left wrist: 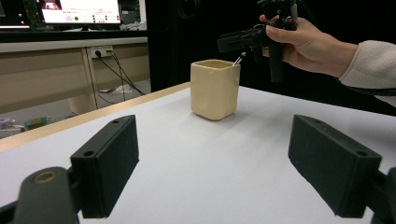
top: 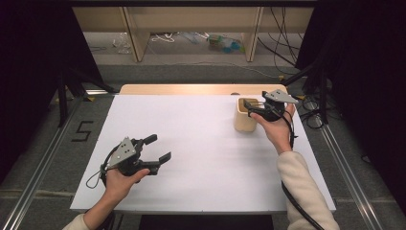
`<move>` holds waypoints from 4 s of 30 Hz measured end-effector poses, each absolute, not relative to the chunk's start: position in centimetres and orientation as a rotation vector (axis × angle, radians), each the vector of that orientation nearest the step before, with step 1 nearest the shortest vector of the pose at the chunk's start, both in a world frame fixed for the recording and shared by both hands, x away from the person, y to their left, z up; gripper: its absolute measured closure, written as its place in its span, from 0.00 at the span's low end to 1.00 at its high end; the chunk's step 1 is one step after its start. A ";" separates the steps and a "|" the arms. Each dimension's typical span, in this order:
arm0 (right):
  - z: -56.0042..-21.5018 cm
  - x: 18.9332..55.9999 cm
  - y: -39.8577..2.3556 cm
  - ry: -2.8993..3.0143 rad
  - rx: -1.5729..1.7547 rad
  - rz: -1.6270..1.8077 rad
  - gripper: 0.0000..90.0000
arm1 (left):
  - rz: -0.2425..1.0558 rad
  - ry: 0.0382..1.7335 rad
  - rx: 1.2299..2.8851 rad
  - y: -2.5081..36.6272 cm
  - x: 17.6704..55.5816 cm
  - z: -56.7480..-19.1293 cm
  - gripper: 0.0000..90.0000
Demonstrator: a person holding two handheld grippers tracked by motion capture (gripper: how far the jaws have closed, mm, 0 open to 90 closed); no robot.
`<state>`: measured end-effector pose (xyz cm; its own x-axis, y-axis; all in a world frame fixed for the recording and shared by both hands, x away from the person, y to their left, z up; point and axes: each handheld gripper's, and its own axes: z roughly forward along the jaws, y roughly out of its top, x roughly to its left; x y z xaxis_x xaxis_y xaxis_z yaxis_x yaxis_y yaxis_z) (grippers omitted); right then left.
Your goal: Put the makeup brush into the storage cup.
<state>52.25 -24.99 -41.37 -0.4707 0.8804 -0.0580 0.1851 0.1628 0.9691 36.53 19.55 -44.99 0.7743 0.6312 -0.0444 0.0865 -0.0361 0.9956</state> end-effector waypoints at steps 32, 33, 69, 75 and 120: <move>-40.8 50.2 -25.0 1.801 0.975 1.319 0.18 | 0.486 0.595 1.563 19.7 36.5 -44.9 0.18; -40.6 50.0 -25.1 1.814 0.980 1.311 0.18 | 0.486 0.594 1.563 19.7 36.5 -44.9 0.18; -39.5 45.3 -24.9 1.822 0.916 1.428 0.18 | 0.494 0.587 1.557 19.7 36.4 -44.7 0.18; -39.5 43.9 -24.9 1.854 0.893 1.458 0.18 | 0.495 0.586 1.558 19.7 36.4 -44.7 0.18; -42.3 35.8 -25.3 2.095 0.666 1.563 0.19 | 0.512 0.619 1.538 21.9 35.9 -45.1 0.17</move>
<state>35.78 -25.30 -42.33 -0.7869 0.6140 -0.0614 0.1160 0.2449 0.9626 35.90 21.93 -45.08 0.7502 0.6595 -0.0477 0.0767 -0.0152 0.9969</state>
